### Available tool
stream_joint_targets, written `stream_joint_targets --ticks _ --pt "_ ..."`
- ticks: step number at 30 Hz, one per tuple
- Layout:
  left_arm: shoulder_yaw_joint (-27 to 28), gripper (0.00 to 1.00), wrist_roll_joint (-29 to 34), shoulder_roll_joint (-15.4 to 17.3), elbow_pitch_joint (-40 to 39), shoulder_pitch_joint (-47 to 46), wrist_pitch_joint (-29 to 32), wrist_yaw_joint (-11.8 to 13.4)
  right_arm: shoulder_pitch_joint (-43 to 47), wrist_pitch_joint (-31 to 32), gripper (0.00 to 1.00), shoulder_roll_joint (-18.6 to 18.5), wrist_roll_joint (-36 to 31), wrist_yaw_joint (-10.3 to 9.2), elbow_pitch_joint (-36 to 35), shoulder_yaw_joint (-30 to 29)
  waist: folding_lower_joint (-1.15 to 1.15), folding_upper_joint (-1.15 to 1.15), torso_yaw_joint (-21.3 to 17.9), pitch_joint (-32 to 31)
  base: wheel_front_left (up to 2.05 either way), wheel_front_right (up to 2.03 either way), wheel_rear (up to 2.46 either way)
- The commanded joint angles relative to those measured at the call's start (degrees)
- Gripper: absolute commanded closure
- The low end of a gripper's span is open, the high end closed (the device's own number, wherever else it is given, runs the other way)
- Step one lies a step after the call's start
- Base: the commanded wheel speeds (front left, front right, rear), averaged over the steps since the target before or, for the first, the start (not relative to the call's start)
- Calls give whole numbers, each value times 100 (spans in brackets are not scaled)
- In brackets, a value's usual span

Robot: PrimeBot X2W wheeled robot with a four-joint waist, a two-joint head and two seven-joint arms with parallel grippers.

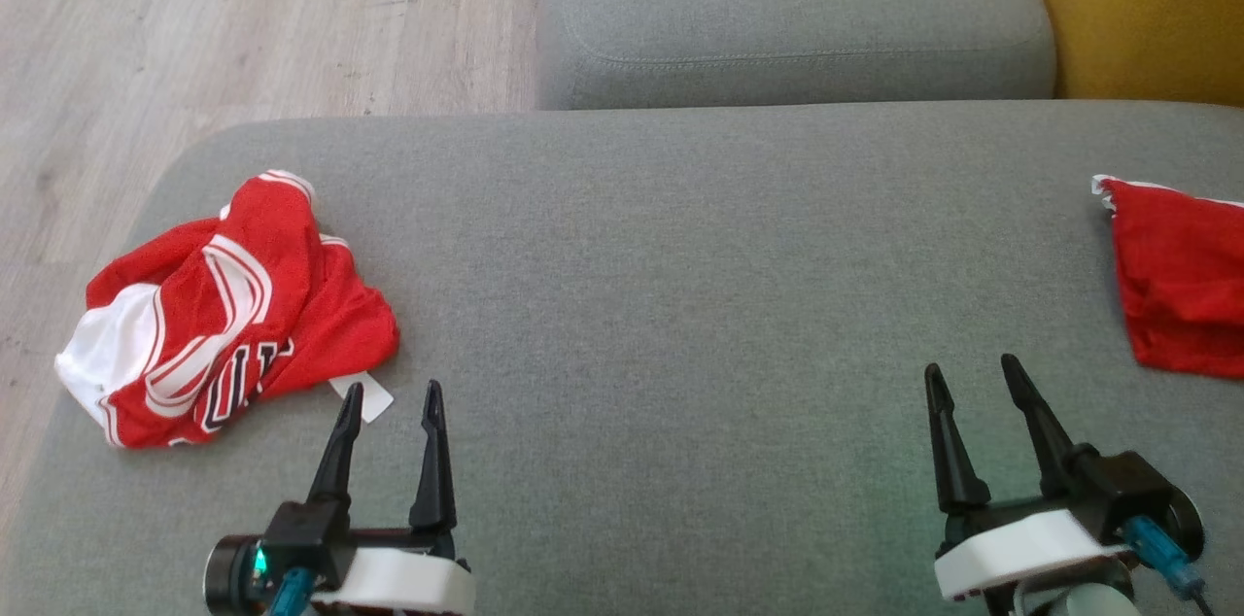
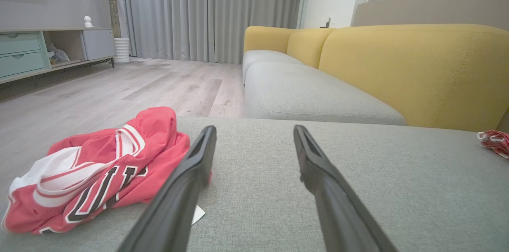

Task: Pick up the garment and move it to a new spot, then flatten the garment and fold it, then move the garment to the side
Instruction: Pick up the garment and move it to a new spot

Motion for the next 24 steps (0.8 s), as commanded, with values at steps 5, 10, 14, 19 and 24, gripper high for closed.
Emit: stream_joint_targets --ticks 5,10,14,19,24 --pt "260 0 43 -2 -154 -236 -25 40 -111 -62 0 -24 52 -4 -183 96 0 0 74 47 0 0 0" --pt "272 0 60 -2 -185 -336 -25 43 -106 -62 0 -24 100 -4 -194 46 0 0 437 170 0 0 0" --pt "356 0 84 -2 -293 -394 -25 68 -148 -62 0 -23 108 -4 -219 -78 0 0 1176 358 0 0 0" --pt "583 0 88 -2 -416 -354 -25 122 -288 -62 0 -23 24 -4 -213 -218 0 0 1955 598 0 0 0" --pt "853 0 56 -2 -536 -490 -25 133 -546 -62 0 -50 -162 -4 -262 -357 0 0 2451 1036 0 0 0"
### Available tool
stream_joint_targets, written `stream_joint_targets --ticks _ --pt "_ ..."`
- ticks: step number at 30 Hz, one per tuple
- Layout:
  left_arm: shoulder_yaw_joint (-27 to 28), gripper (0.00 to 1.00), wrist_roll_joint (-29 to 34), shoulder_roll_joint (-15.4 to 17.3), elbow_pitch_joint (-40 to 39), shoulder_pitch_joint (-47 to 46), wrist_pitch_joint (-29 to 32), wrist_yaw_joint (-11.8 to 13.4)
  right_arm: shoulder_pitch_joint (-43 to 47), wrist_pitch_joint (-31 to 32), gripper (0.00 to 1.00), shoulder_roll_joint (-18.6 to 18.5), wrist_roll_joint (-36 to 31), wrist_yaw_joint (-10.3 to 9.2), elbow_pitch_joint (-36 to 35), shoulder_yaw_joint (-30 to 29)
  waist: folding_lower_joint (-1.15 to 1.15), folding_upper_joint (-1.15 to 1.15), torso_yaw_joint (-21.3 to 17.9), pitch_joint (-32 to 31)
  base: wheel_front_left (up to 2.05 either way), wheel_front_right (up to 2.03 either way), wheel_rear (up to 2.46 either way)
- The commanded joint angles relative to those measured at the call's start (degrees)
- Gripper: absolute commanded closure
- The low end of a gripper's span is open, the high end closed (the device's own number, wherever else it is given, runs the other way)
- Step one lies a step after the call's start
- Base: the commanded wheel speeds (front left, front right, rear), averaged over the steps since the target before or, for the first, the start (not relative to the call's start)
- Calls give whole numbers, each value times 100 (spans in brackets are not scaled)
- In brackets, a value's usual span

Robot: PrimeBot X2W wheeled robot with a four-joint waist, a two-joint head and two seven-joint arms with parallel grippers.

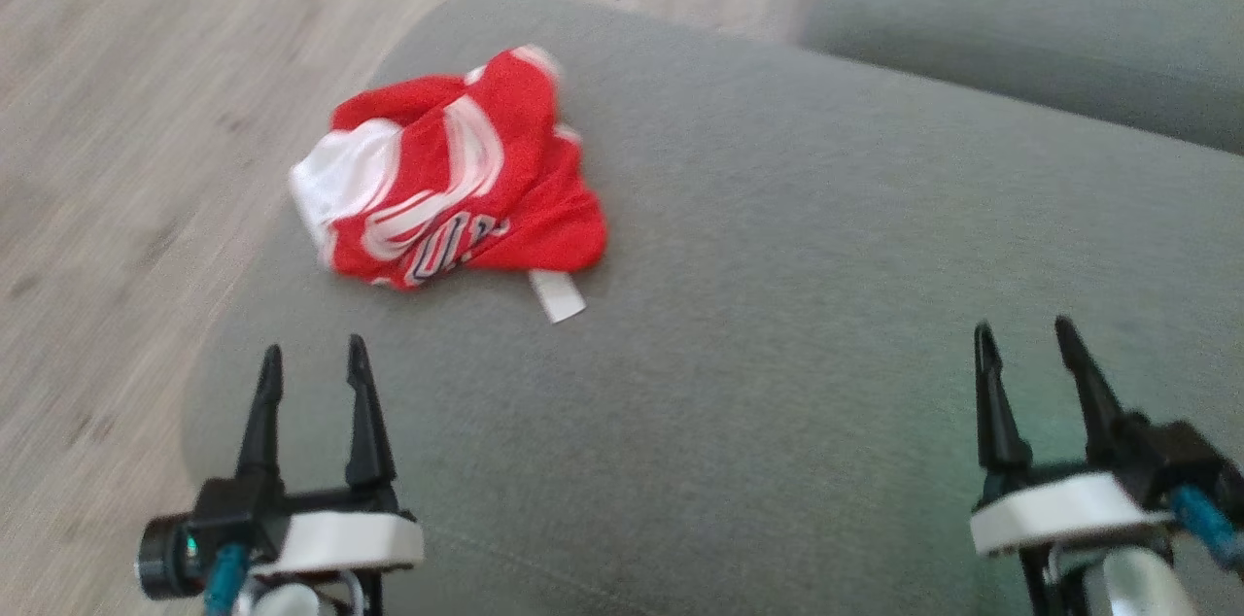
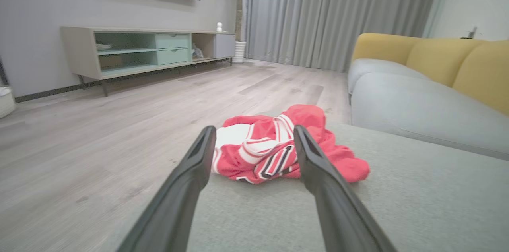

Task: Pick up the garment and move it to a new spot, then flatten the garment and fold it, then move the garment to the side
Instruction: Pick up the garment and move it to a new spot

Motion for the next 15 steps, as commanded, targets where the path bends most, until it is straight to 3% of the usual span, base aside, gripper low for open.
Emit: stream_joint_targets --ticks 1,9,15 --pt "293 0 5 0 -233 -429 -26 5 -399 -63 0 -94 -94 -4 -225 85 0 0 526 566 0 0 0" --pt "403 0 -81 0 251 -1460 -26 49 -819 -63 0 -508 -249 -4 -274 68 0 0 510 1455 0 0 0" --pt "410 0 -221 0 1844 -2781 -26 49 -1127 -63 0 -941 -349 -4 -298 180 0 0 207 2125 0 0 0"
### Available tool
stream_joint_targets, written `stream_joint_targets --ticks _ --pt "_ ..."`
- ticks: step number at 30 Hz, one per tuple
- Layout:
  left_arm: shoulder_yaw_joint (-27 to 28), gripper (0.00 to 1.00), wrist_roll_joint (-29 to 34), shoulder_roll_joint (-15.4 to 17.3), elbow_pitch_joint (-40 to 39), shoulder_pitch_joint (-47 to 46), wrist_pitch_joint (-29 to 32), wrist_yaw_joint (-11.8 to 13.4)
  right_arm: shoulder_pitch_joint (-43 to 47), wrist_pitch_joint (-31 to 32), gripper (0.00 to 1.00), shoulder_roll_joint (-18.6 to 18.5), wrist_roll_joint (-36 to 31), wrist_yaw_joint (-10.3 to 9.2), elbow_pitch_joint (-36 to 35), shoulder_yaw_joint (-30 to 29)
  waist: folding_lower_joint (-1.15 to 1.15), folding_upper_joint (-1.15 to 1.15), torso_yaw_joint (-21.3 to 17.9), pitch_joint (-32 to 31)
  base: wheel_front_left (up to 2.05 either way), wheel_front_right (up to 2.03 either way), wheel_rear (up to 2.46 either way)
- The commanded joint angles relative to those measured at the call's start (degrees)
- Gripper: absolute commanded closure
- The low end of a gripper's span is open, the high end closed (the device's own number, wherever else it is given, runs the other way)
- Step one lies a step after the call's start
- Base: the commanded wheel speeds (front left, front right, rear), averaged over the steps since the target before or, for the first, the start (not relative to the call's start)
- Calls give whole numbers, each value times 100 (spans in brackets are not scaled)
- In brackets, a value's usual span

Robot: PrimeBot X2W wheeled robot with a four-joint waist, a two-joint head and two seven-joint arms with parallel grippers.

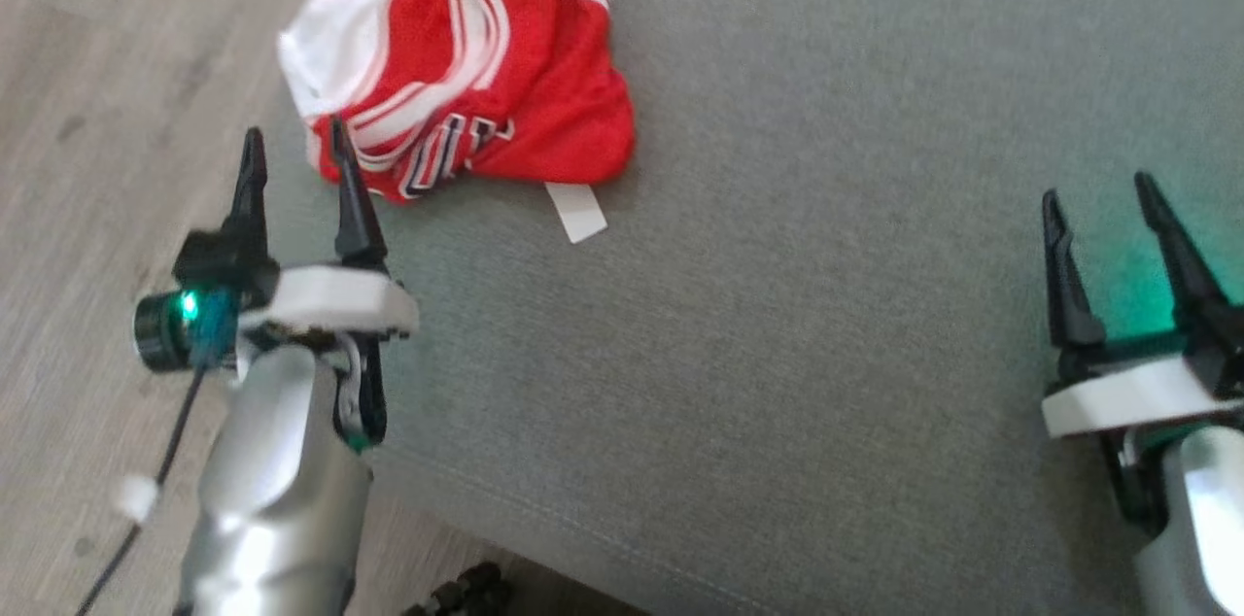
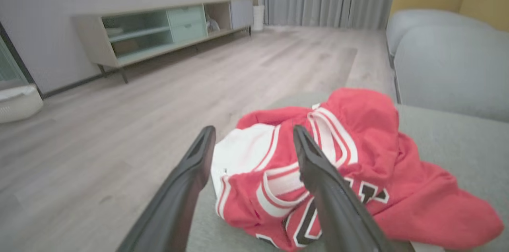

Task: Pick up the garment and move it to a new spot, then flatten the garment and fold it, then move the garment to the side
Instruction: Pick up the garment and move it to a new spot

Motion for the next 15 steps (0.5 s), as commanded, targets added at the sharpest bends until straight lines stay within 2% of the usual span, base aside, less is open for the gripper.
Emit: stream_joint_targets --ticks 1,8,11,12,13,14,15 --pt "265 0 -56 126 158 -228 -24 13 -109 -62 0 -94 -44 -4 -206 161 -3 0 -245 407 0 0 0" --pt "605 0 -475 210 2063 -1269 -2 -70 -301 -62 0 -281 -57 -4 -278 164 -3 0 -583 730 0 0 0" --pt "671 0 -632 221 2514 -1466 -10 -325 -333 -62 0 -293 -58 -4 -287 161 -3 0 -666 775 0 0 0" --pt "671 17 -648 234 2639 -1512 -12 -389 -337 -62 0 -291 -56 -4 -287 156 -3 0 -681 779 0 0 0" --pt "673 73 -653 254 2740 -1555 -15 -430 -338 -62 0 -288 -53 -4 -288 154 -3 0 -695 778 0 0 0" --pt "661 100 -638 276 2812 -1591 -18 -466 -336 -62 0 -280 -52 -4 -288 156 -3 0 -707 768 0 0 0" --pt "668 100 -620 309 2803 -1623 -19 -484 -333 -62 0 -266 -52 -4 -282 158 -3 0 -719 742 0 0 0"
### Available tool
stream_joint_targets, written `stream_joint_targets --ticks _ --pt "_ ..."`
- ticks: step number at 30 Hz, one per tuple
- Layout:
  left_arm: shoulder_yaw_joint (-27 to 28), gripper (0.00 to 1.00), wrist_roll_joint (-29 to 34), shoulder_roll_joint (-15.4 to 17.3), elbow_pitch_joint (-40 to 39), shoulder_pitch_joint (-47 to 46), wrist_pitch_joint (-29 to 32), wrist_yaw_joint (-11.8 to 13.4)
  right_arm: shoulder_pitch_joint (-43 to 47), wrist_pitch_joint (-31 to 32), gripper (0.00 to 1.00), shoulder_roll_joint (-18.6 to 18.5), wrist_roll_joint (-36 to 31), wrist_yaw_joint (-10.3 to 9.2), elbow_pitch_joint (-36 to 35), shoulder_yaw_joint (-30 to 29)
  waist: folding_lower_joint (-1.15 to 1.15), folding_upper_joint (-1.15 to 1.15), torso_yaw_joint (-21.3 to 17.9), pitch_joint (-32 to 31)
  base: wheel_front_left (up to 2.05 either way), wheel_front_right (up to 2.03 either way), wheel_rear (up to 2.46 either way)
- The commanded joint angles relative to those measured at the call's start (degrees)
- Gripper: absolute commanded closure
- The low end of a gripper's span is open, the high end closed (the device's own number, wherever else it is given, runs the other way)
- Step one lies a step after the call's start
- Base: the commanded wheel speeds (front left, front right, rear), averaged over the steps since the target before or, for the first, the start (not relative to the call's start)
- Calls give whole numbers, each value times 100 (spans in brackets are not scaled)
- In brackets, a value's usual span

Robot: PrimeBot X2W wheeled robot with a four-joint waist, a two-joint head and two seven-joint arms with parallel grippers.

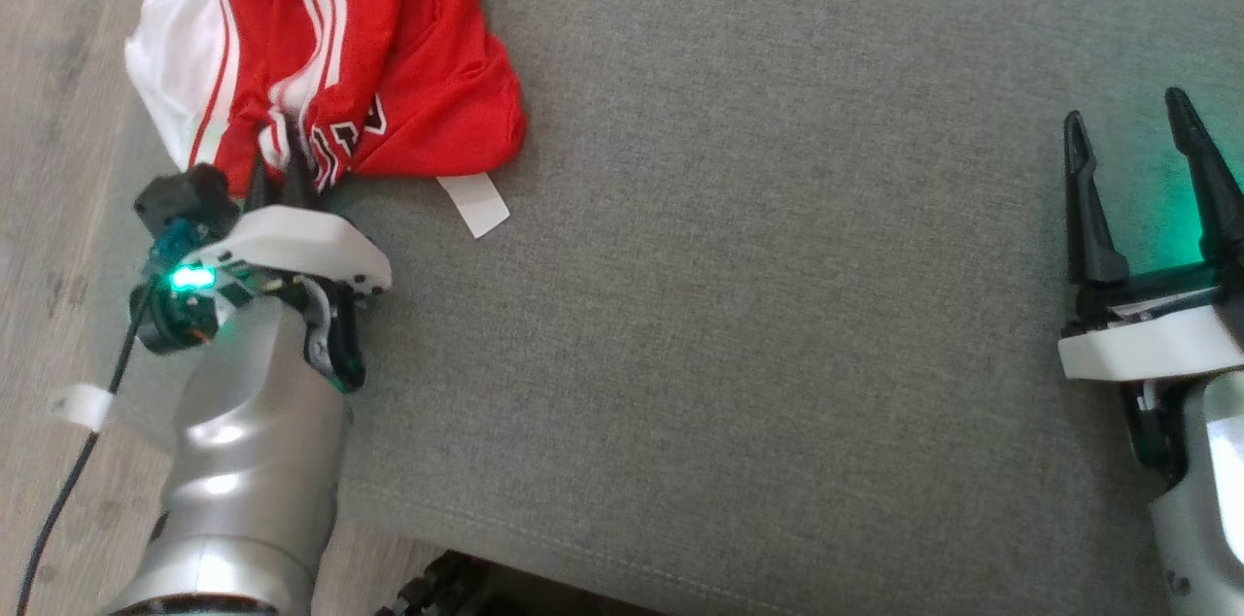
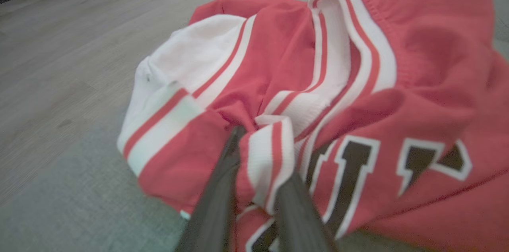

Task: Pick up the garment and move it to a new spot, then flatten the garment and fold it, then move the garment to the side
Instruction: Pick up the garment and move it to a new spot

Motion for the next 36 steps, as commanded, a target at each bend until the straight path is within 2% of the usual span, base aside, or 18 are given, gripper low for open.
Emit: stream_joint_targets --ticks 1,7,12,16,24,30,36 --pt "160 100 63 353 -178 -42 -19 11 133 -4 0 -44 -50 -4 23 87 -1 0 -20 -61 0 0 0" --pt "204 100 656 657 -1762 73 -21 162 131 -4 0 232 8 -4 115 185 -1 0 -222 -628 0 0 0" --pt "2 100 1150 833 -3141 -108 -22 -13 278 -4 0 564 98 -4 166 194 -1 0 -595 -1302 0 0 0" --pt "-306 100 1457 988 -3822 -552 -22 -256 467 -4 0 768 144 -4 158 208 -1 0 -1057 -1792 0 0 0" --pt "-816 100 1614 1094 -4132 -1637 264 -617 798 -4 0 970 251 -4 61 156 -1 0 -2016 -2432 0 0 0" --pt "-1282 100 1429 902 -4102 -2319 512 -774 976 -4 0 1040 309 -4 -70 118 -1 0 -2678 -2604 0 0 0" --pt "-1540 100 1072 665 -3835 -2351 446 -814 1051 -4 0 1059 364 -4 -133 100 -1 0 -3135 -2610 0 0 0"
